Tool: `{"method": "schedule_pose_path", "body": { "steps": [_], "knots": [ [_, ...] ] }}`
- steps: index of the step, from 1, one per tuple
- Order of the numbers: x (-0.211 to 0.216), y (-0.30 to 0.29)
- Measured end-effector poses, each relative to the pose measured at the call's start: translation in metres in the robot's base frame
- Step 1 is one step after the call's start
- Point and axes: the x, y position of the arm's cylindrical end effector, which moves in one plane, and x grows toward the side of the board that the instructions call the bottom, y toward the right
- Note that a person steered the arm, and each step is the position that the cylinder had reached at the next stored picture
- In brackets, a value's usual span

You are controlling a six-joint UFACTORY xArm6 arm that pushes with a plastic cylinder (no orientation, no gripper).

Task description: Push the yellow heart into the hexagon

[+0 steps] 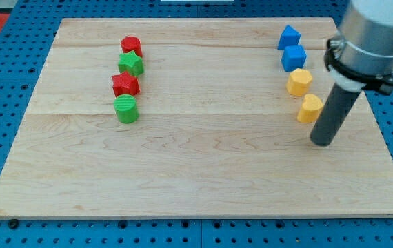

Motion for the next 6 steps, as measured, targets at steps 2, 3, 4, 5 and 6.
{"method": "schedule_pose_path", "body": {
  "steps": [2, 3, 4, 5, 6],
  "knots": [
    [-0.052, -0.05],
    [-0.078, -0.052],
    [-0.078, -0.027],
    [-0.094, 0.001],
    [-0.138, 0.031]
  ]
}}
